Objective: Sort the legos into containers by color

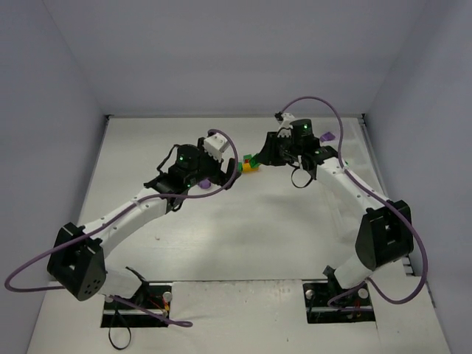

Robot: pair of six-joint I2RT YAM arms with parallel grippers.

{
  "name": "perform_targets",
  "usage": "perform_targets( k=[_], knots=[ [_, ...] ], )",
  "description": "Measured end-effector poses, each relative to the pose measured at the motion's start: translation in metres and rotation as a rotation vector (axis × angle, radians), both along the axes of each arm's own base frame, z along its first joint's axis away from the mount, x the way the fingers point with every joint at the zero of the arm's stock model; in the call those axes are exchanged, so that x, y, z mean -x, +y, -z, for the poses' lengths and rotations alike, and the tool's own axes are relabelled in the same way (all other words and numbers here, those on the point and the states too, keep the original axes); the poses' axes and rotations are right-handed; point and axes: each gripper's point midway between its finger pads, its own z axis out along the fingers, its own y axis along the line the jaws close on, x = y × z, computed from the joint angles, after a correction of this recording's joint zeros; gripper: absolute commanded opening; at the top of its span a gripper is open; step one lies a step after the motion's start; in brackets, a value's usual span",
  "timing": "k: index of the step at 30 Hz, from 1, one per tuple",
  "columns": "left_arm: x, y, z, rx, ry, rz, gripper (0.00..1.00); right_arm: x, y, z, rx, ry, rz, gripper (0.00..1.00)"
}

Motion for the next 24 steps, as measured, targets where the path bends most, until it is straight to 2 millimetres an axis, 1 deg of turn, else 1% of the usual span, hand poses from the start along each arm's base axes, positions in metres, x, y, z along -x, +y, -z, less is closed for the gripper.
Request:
perform_targets(
  k=[2,3,7,9,10,13,16,24],
  knots=[
    [-0.002,0.012,0.005,-0.005,0.039,-0.085,0.84,-0.011,-0.023,0.005,0.045,-0.008,0.094,0.0],
    [-0.002,0.019,0.007,-0.009,0.058,-0.125,0.84,-0.017,-0.037,0.007,0.067,-0.011,0.147,0.0],
    [0.002,0.054,0.015,-0.03,0.145,-0.308,0.84,-0.04,-0.103,0.01,0.152,-0.029,0.368,0.0],
    [0.006,0.07,0.016,-0.031,0.185,-0.38,0.84,-0.046,-0.135,0.01,0.204,-0.042,0.477,0.0],
    [0.008,0.077,0.016,-0.032,0.2,-0.406,0.85,-0.047,-0.147,0.009,0.229,-0.049,0.519,0.0],
    [0.015,0.095,0.016,-0.021,0.245,-0.478,0.88,-0.048,-0.168,0.005,0.278,-0.073,0.594,0.0],
    [0.023,0.115,0.018,-0.01,0.299,-0.546,0.92,-0.049,-0.181,0.002,0.313,-0.091,0.646,0.0],
    [0.033,0.179,0.033,0.056,0.477,-0.753,0.93,-0.049,-0.213,-0.002,0.38,-0.108,0.761,0.0]
  ],
)
